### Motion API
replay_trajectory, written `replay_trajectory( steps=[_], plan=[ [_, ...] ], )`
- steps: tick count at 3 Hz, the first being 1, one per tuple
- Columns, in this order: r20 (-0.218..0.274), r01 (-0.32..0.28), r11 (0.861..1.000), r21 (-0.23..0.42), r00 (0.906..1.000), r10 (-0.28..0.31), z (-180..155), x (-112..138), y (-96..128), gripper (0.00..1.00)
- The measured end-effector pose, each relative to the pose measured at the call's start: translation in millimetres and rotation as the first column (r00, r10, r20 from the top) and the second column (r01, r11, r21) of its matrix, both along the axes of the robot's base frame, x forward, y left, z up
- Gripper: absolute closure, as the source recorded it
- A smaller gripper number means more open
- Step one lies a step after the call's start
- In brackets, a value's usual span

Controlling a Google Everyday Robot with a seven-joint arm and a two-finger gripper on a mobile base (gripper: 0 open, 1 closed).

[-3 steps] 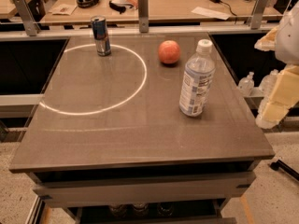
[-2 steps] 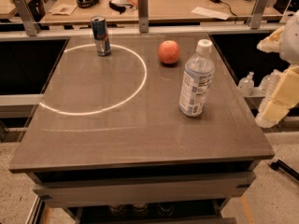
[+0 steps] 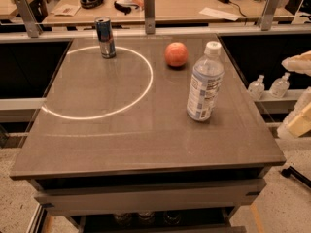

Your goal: Move blue plastic bottle near apple

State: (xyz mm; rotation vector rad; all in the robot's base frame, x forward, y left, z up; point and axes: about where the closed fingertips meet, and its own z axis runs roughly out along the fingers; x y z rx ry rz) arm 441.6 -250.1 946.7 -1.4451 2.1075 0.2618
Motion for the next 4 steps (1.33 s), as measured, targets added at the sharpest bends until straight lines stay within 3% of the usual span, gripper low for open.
replay_trajectory(
  steps=[1,2,3,4],
  plan=[
    [0.013,-0.022,0.977,0.214,0.9997,0.020,-19,-2,-6,0.00],
    [0.056,-0.077,0.906,0.416,0.9967,0.059,-20,1,5,0.00],
    [0.113,-0.109,0.861,0.496,0.9918,0.061,-18,1,14,0.00],
    [0.152,-0.091,0.861,0.501,0.9882,0.016,-28,-1,14,0.00]
  ],
)
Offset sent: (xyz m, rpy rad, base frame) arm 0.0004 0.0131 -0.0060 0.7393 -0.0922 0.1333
